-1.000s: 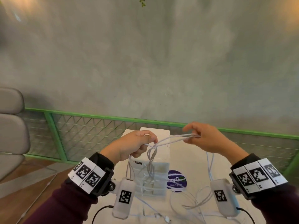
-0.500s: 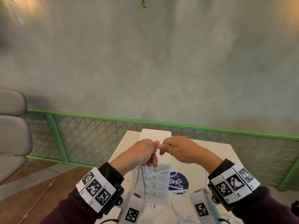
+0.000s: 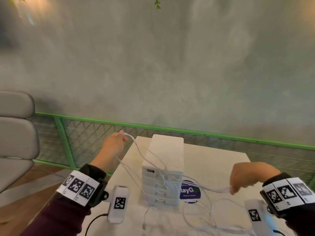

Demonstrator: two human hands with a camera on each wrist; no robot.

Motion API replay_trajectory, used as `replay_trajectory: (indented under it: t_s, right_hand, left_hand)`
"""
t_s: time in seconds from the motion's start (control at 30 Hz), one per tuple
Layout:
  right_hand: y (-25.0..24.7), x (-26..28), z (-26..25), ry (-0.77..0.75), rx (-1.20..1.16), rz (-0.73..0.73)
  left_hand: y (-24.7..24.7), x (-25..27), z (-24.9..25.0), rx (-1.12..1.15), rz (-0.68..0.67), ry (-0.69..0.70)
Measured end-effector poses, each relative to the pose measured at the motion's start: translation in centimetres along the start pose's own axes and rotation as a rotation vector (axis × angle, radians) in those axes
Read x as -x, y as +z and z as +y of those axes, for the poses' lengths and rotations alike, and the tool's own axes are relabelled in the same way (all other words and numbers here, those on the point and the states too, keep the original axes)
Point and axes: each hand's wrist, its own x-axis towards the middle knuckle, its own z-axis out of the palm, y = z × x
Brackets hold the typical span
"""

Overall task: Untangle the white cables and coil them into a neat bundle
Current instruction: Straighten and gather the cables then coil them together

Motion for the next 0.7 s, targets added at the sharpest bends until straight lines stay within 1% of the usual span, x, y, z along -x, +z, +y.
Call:
replay_trajectory:
  t_s: [0.07, 0.13, 0.17, 0.23, 0.3, 0.37, 0.43, 0.47, 0.5, 0.53, 0.57, 0.6, 0.63, 0.67, 0.7]
  right_hand:
    - [1.2, -1.2, 1.6, 0.126, 0.089, -0.016]
    - [2.6, -2.3, 3.2, 0.193, 0.115, 0.006]
    - [3.2, -2.6, 3.7, 0.189, 0.129, 0.009]
    - [3.9, -3.1, 4.7, 0.122, 0.181, 0.044]
    - [3.9, -2.8, 5.3, 0.053, 0.182, 0.081]
    - [3.3, -2.6, 6.2, 0.048, 0.176, 0.104]
    - [2.7, -2.3, 7.5, 0.085, 0.099, 0.135]
    - [2.5, -2.0, 8.1, 0.095, -0.018, 0.180]
    - [2.3, -1.6, 8.7, 0.097, -0.187, 0.250]
    - [2.2, -1.1, 9.2, 0.072, -0.392, 0.366]
    - [1.9, -0.2, 9.3, 0.029, -0.582, 0.479]
    - [1.5, 0.6, 9.0, -0.028, -0.771, 0.583]
    - [0.8, 1.7, 8.2, -0.091, -0.929, 0.651]
    - [-0.1, 2.8, 7.1, -0.165, -1.048, 0.689]
    - [-1.3, 3.9, 5.9, -0.257, -1.106, 0.720]
  left_hand:
    - [-0.6, -0.4, 0.5, 0.030, 0.064, 0.037]
    - [-1.1, -0.6, 1.0, 0.055, 0.109, 0.085]
    - [-1.4, -0.6, 1.3, 0.073, 0.127, 0.103]
    - [-1.8, -0.6, 1.5, 0.109, 0.155, 0.133]
    - [-1.9, -0.5, 1.6, 0.141, 0.168, 0.152]
    - [-2.1, -0.4, 1.6, 0.168, 0.196, 0.152]
    - [-3.0, -0.7, 1.6, 0.233, 0.259, 0.160]
    - [-3.6, -0.8, 1.6, 0.266, 0.295, 0.148]
    - [-4.2, -0.9, 1.5, 0.297, 0.318, 0.125]
    - [-4.7, -1.1, 1.2, 0.274, 0.323, 0.117]
    - [-5.0, -1.0, 1.1, 0.187, 0.314, 0.130]
    - [-5.0, -0.9, 0.9, -0.039, 0.288, 0.153]
    - [-4.6, -0.3, 0.8, -0.211, 0.244, 0.164]
    - [-3.8, -0.1, 0.5, -0.383, 0.183, 0.202]
    - [-2.7, 0.5, 0.4, -0.465, 0.085, 0.210]
